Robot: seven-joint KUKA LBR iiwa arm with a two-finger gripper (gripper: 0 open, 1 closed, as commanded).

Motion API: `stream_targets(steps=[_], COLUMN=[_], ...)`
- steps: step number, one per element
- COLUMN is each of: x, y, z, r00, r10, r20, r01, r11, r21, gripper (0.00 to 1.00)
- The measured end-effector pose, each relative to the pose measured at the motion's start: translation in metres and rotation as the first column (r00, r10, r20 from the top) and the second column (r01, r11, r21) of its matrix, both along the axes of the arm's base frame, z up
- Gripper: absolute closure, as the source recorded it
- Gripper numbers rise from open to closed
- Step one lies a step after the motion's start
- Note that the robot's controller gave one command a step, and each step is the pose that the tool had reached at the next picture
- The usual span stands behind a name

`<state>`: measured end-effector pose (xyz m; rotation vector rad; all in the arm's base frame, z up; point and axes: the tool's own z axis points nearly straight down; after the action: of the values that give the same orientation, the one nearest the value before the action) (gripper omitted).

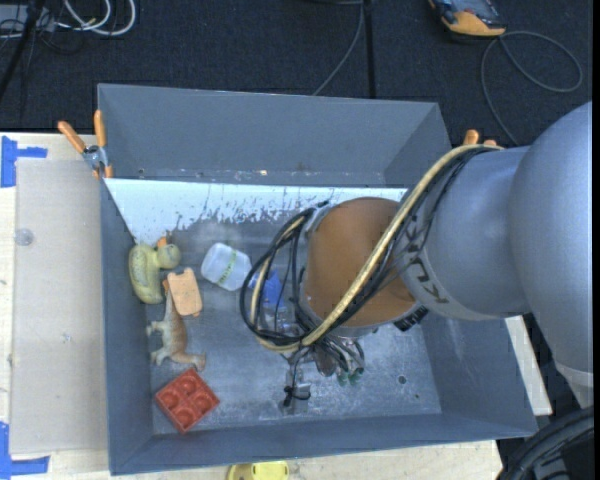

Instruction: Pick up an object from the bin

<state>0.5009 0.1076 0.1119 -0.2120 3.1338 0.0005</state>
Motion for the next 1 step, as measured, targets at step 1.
stream_targets(steps=[1], x=[0.0066], y=[0.0309], z=[-0.0289], r00=[0.998], r10=[0.054], r20=[-0.010], r01=[-0.054], r11=[0.999], r21=[0.001], gripper=[0.00])
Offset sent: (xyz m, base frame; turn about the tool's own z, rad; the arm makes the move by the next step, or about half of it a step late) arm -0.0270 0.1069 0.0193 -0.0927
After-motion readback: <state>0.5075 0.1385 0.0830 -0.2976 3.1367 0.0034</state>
